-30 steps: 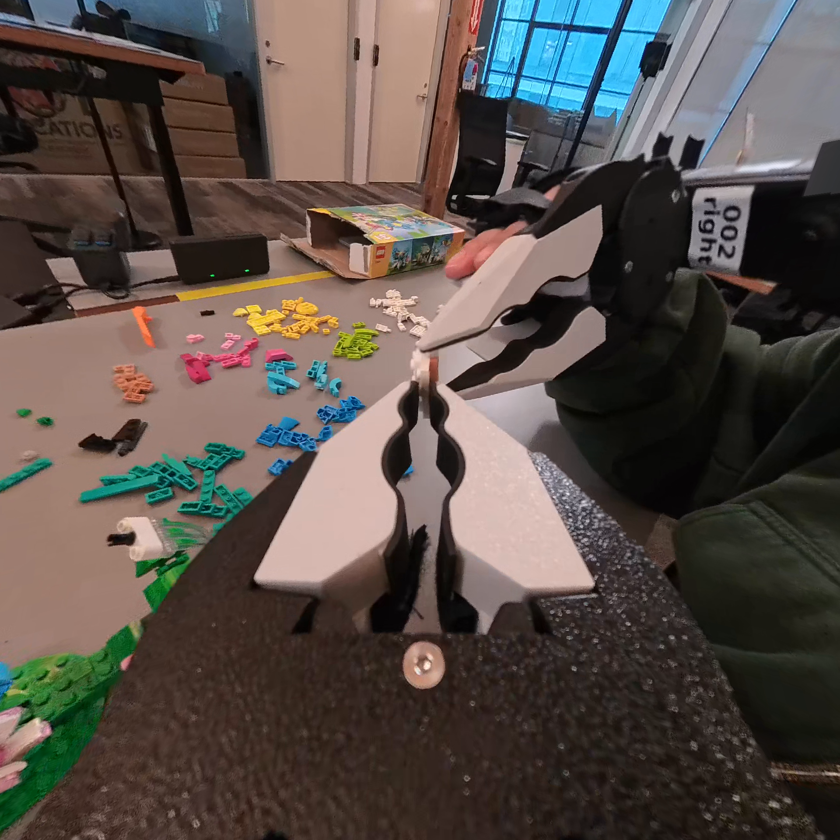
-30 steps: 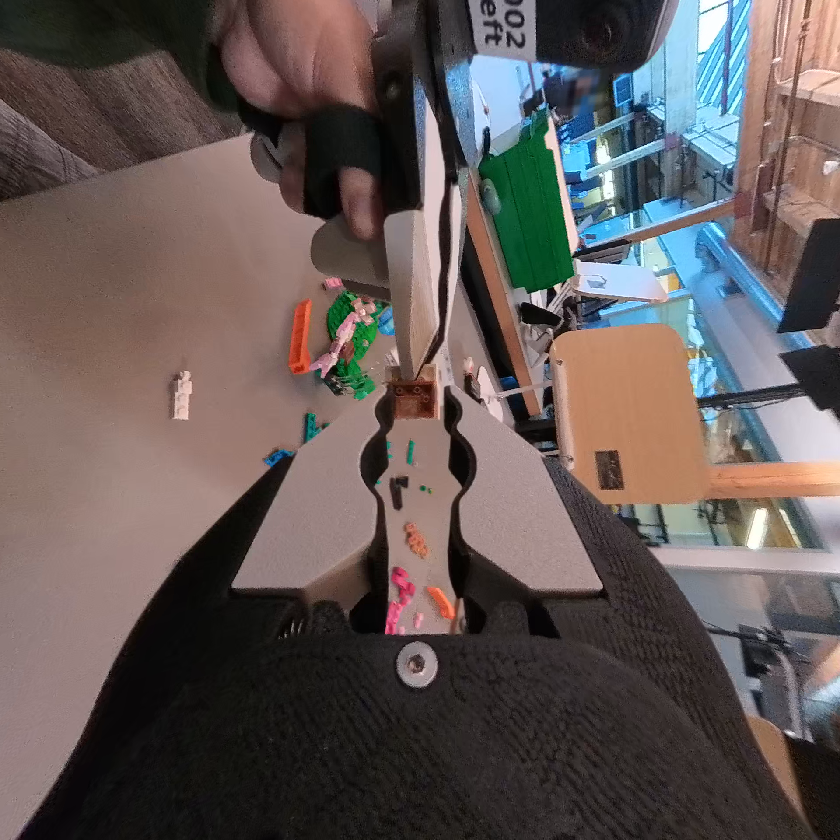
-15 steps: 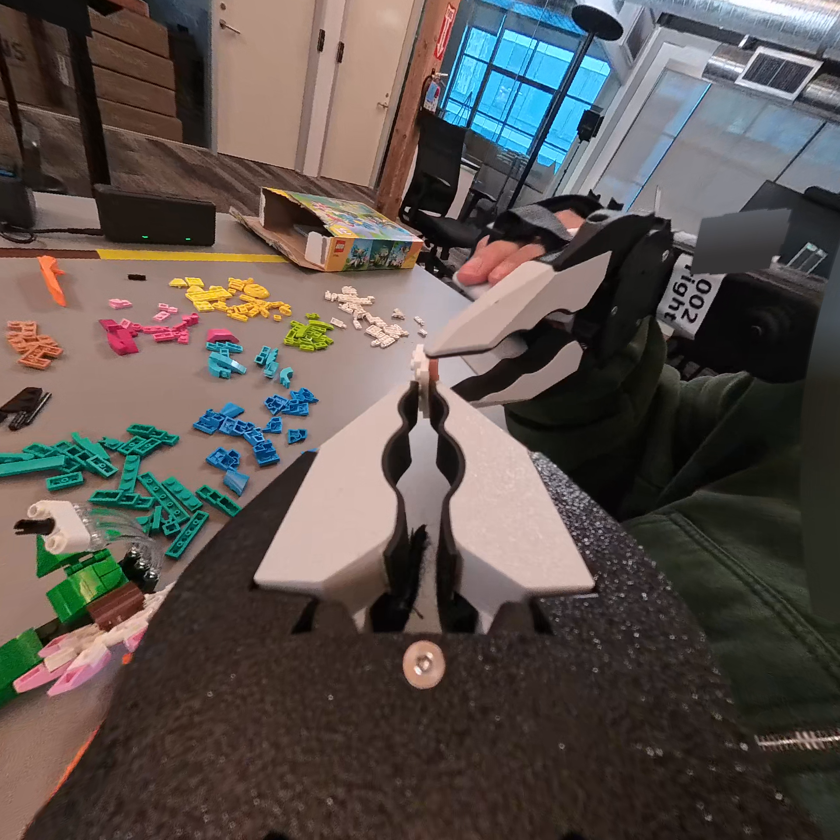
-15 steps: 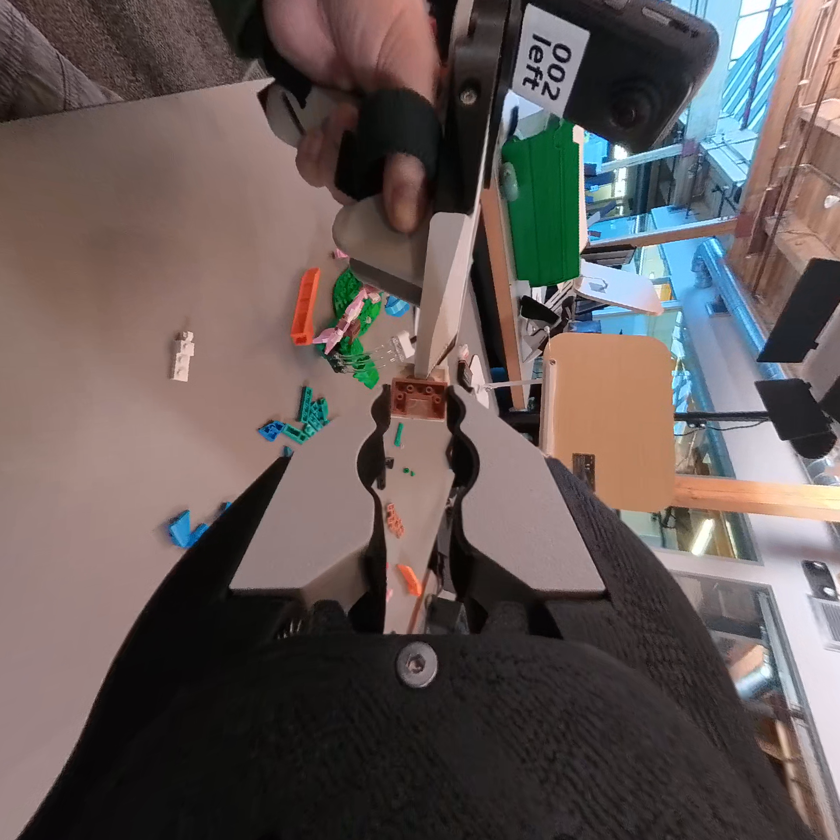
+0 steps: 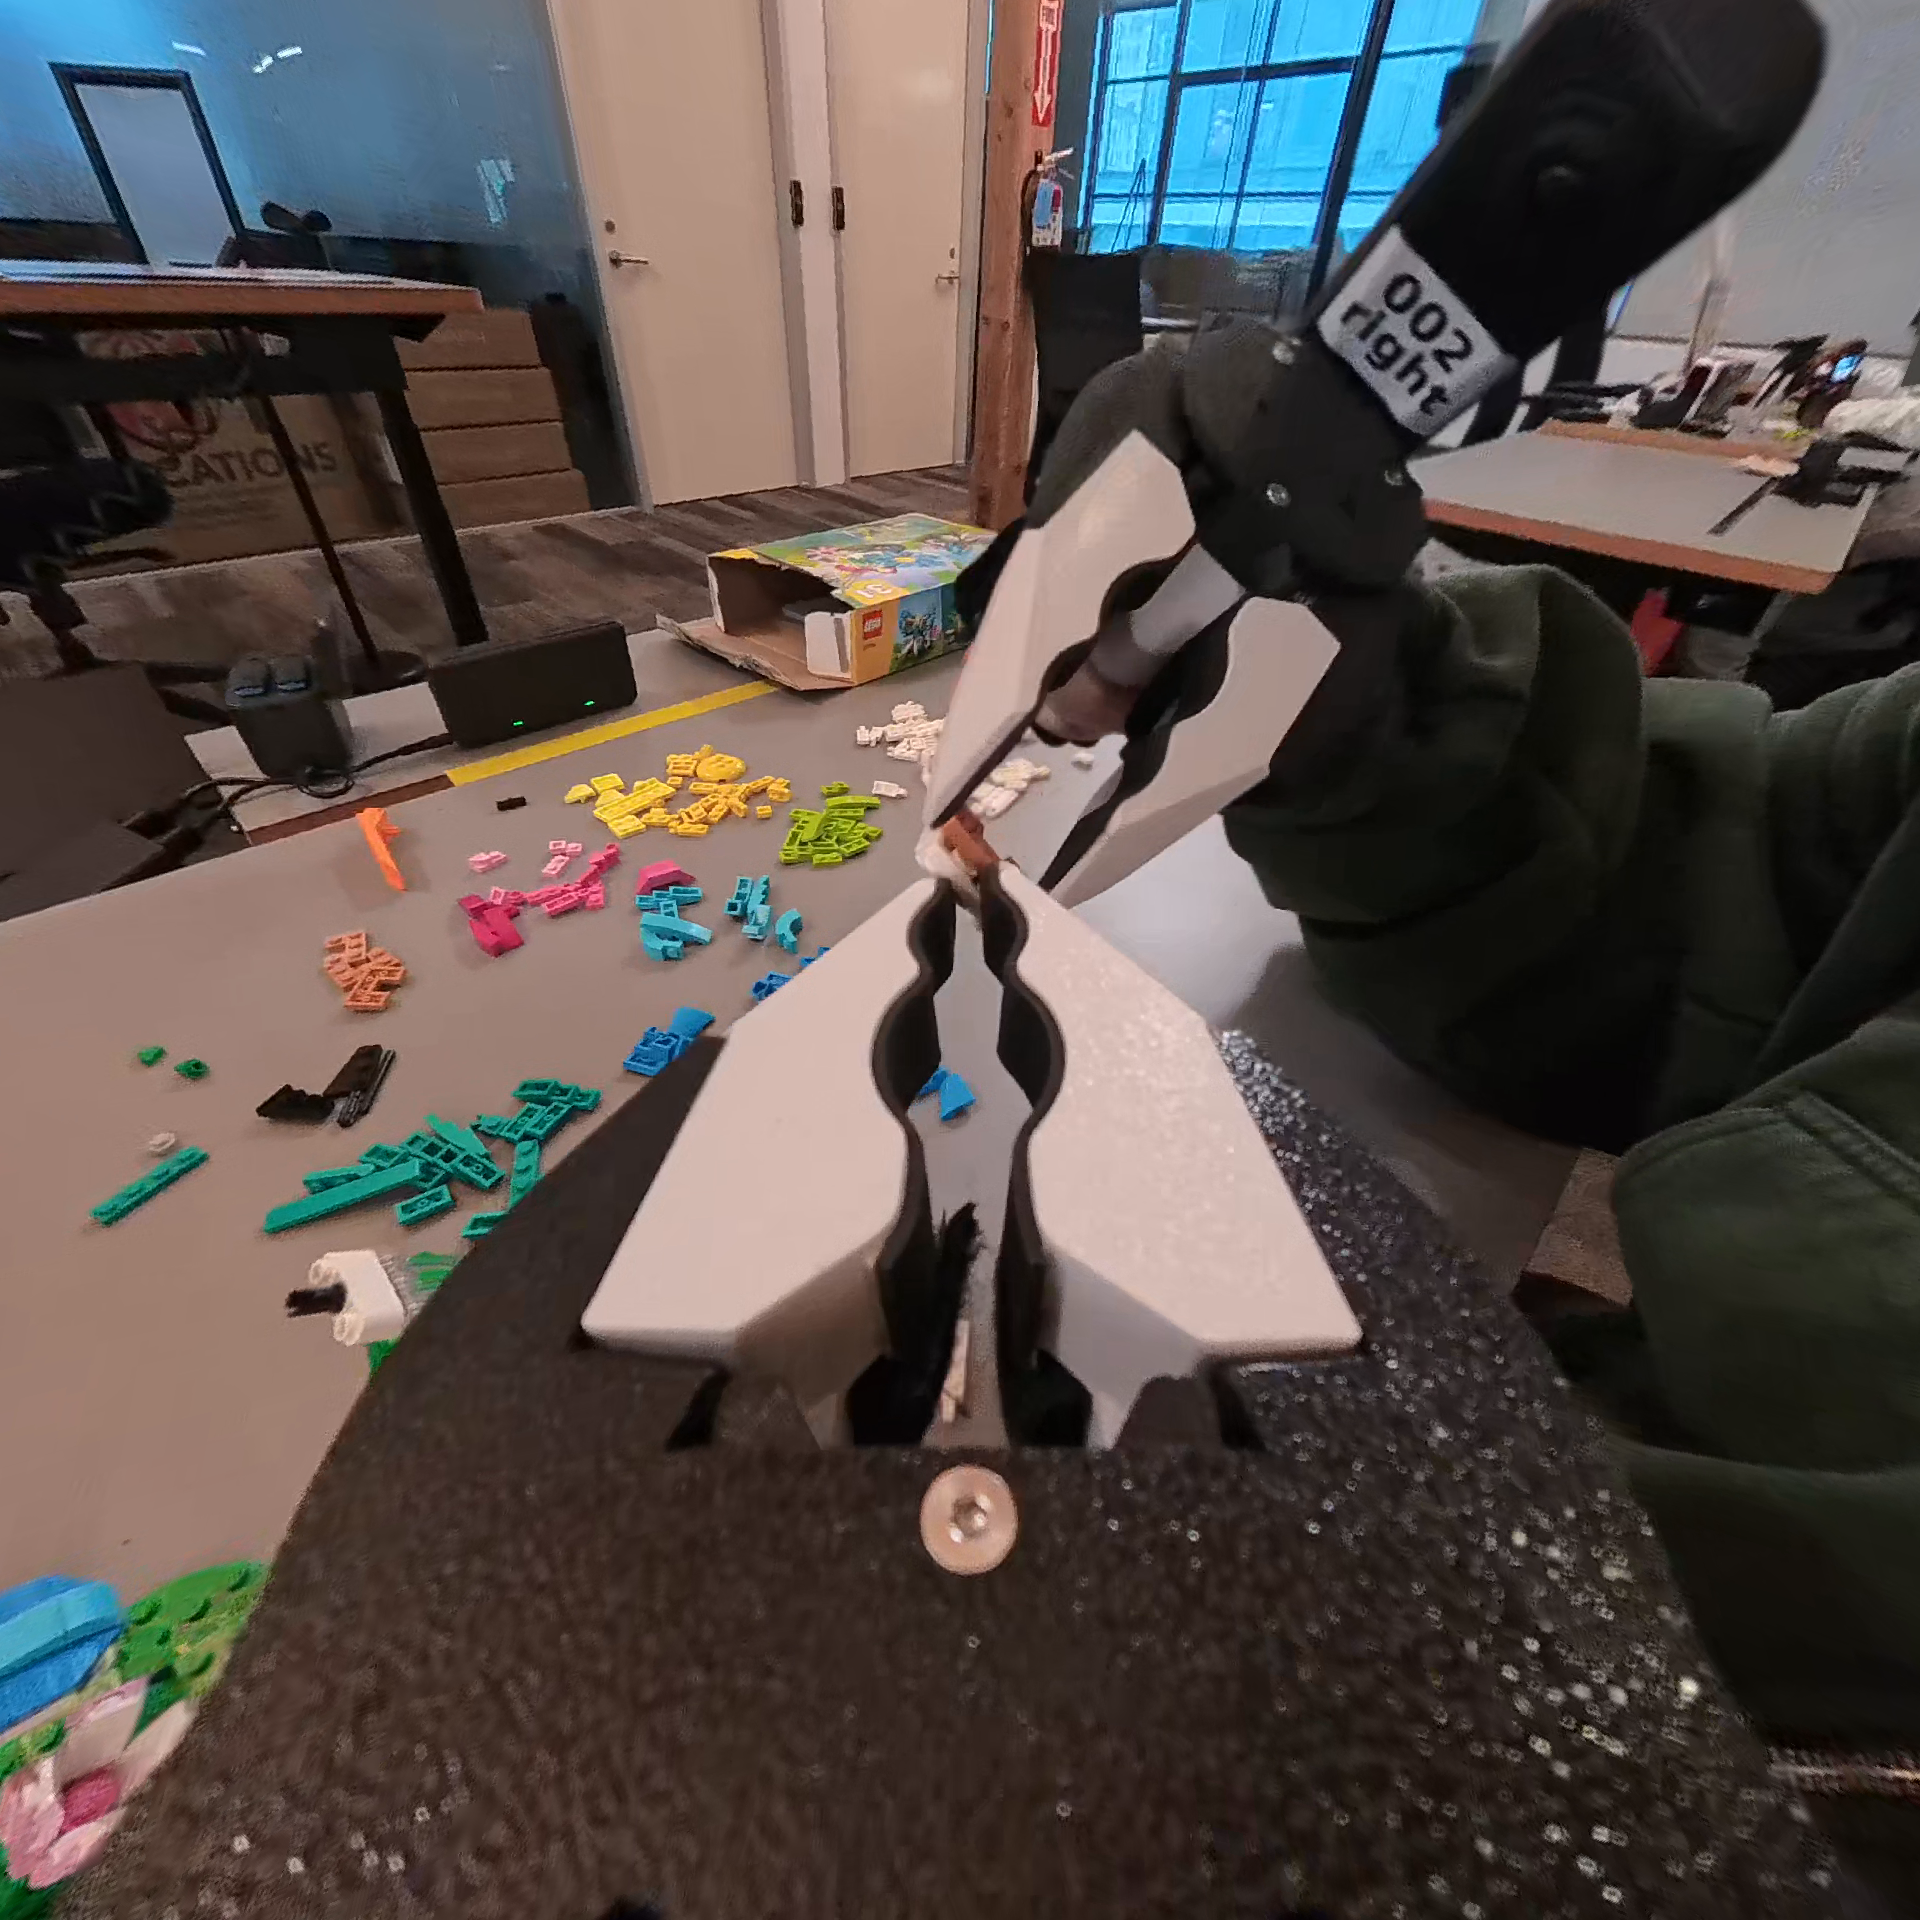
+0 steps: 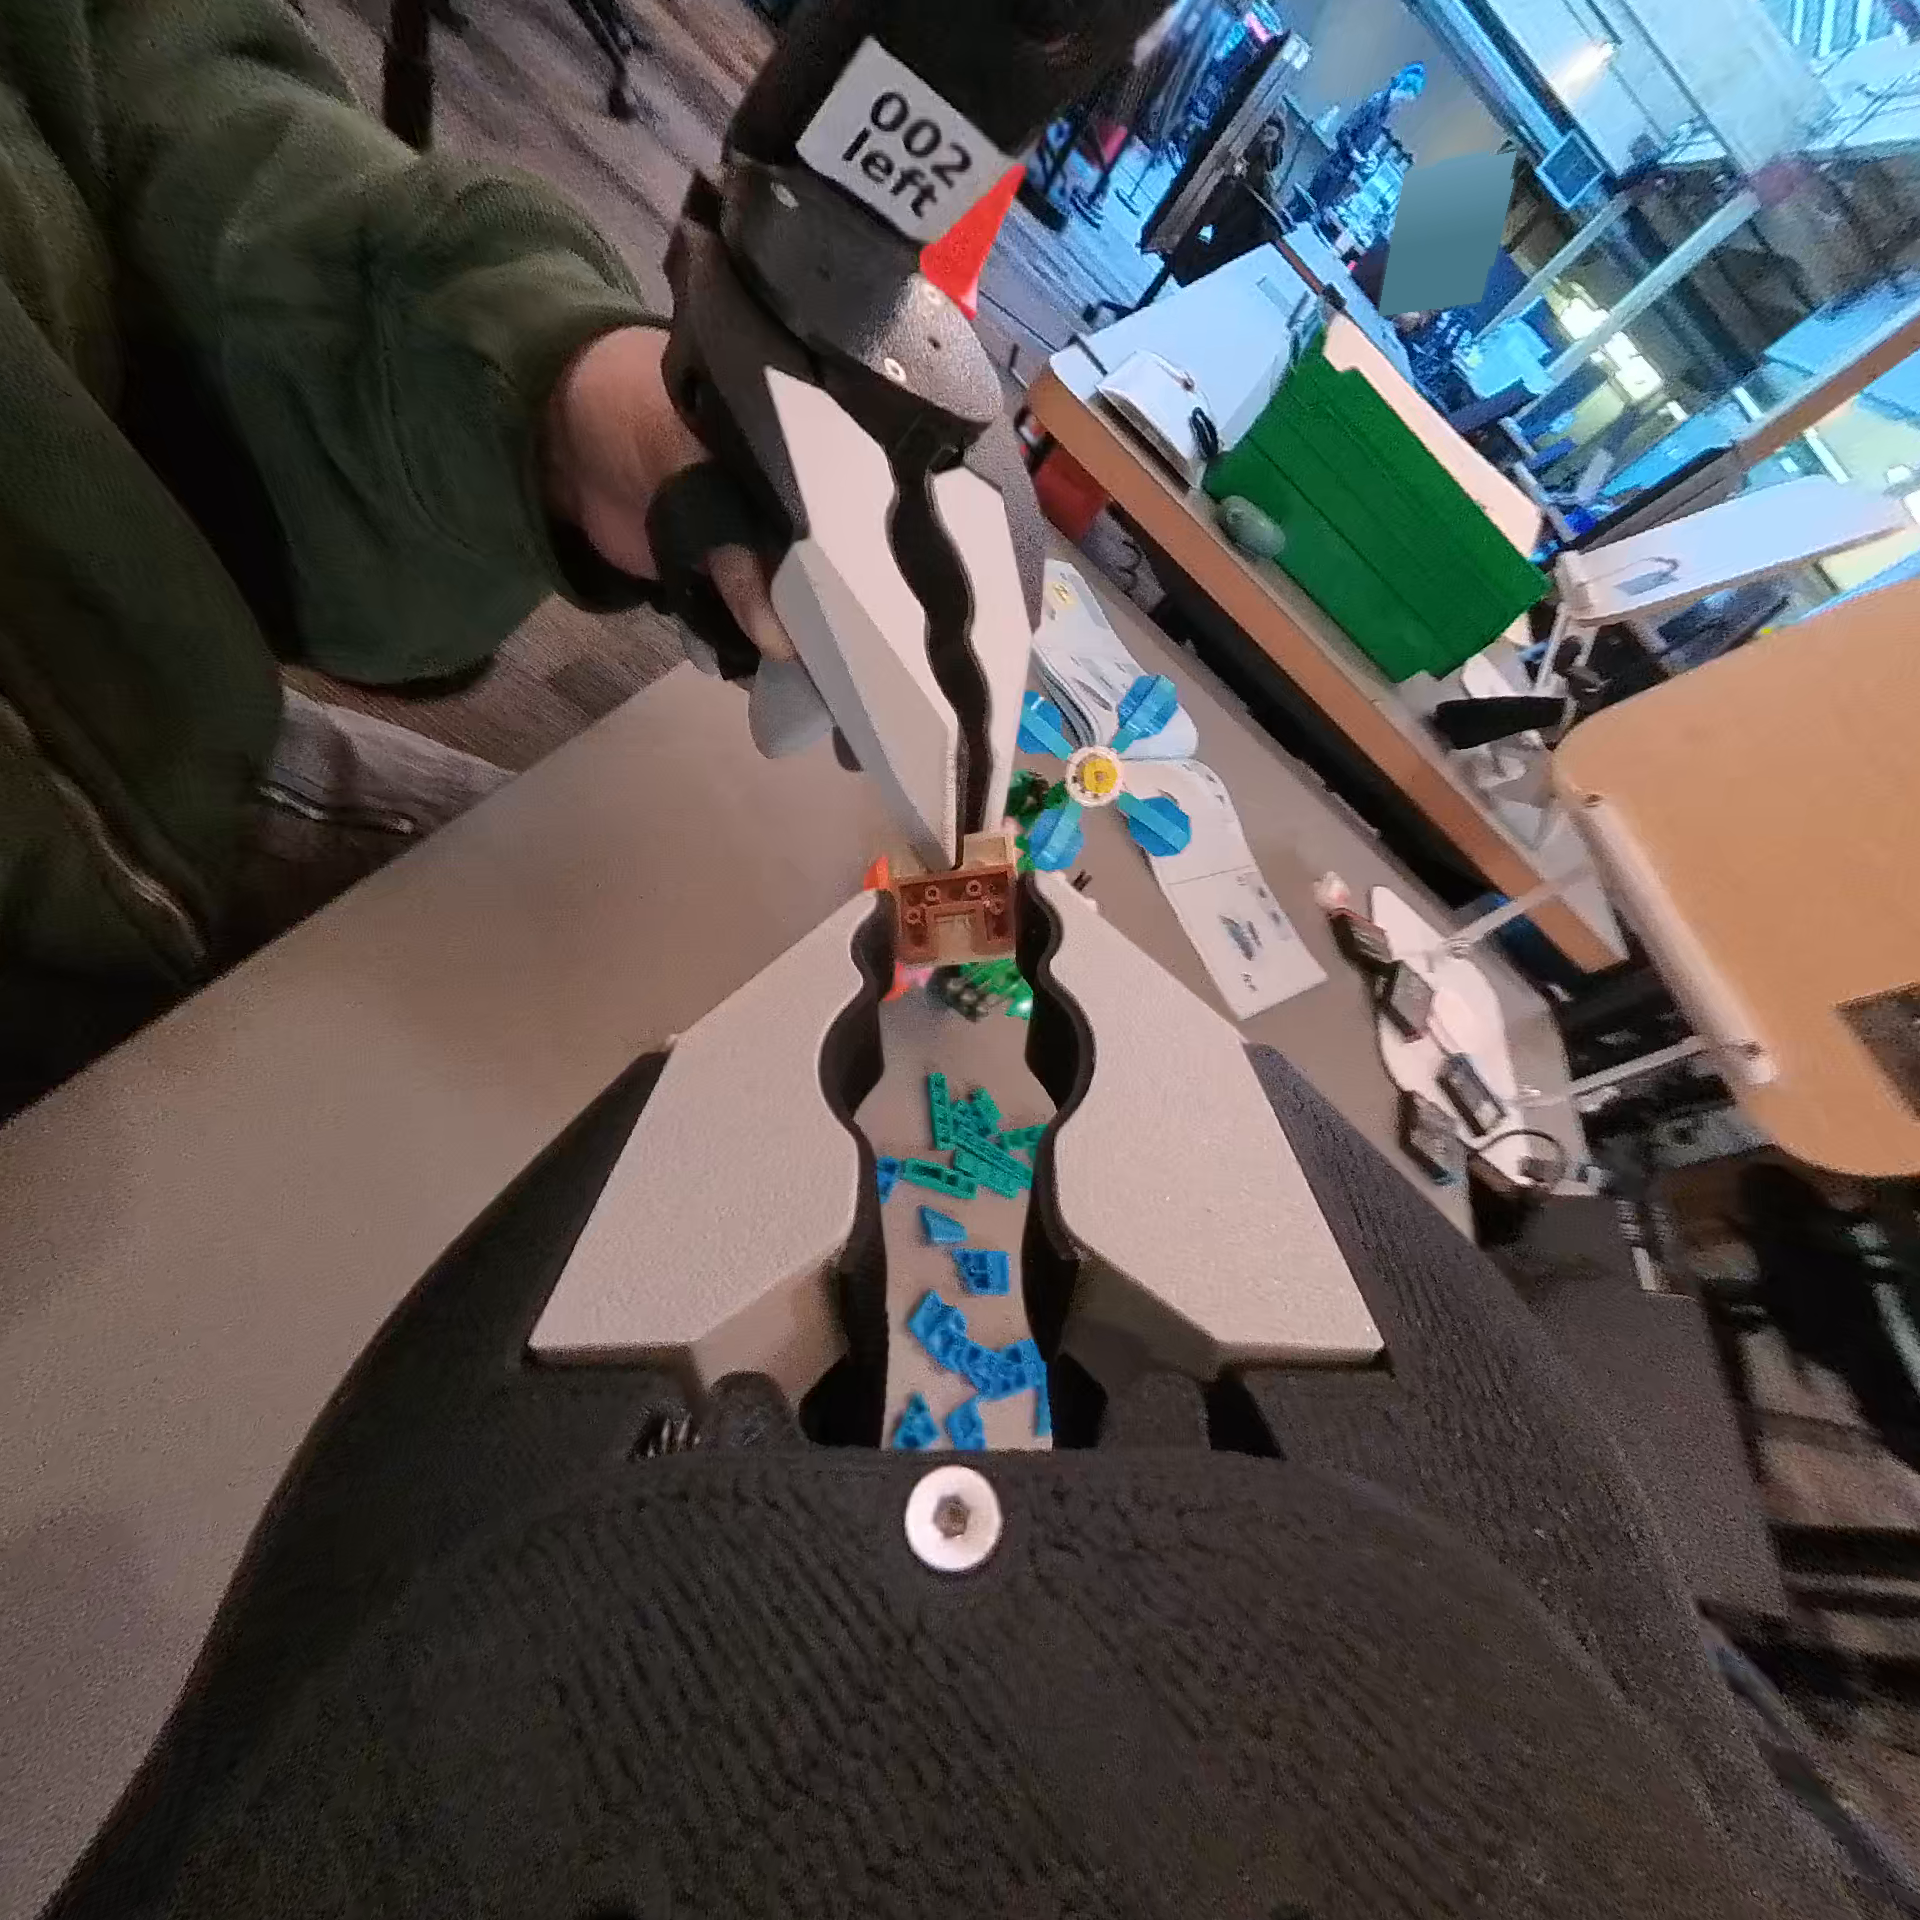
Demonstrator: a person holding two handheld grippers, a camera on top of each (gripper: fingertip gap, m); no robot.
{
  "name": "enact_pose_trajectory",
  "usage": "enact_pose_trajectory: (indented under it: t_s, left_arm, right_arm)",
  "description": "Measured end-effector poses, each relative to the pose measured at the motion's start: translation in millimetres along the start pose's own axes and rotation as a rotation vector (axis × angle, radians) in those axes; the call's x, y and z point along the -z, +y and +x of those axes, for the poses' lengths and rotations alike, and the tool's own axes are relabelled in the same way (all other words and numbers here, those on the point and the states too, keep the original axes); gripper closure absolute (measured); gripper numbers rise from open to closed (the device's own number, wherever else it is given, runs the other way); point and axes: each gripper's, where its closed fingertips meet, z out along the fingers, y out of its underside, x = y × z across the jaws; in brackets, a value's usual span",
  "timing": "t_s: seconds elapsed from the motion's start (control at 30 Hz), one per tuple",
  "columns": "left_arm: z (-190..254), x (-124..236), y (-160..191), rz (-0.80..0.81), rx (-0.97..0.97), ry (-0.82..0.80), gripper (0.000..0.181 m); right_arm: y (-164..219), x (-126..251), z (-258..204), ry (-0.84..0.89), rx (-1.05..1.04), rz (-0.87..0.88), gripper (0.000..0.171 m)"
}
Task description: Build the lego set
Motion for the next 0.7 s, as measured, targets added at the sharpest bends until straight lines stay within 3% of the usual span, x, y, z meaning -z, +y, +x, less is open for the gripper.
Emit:
enact_pose_trajectory:
  t_s: [0.03,0.7]
  left_arm:
    - [-0.2,-0.5,0.8,-0.007,-0.010,-0.005,0.179]
    - [-1.7,-4.3,8.1,-0.046,-0.074,-0.041,0.181]
  right_arm:
    - [0.8,0.0,-0.4,-0.013,-0.028,0.013,0.150]
    - [7.6,0.1,-4.1,-0.147,-0.283,0.148,0.150]
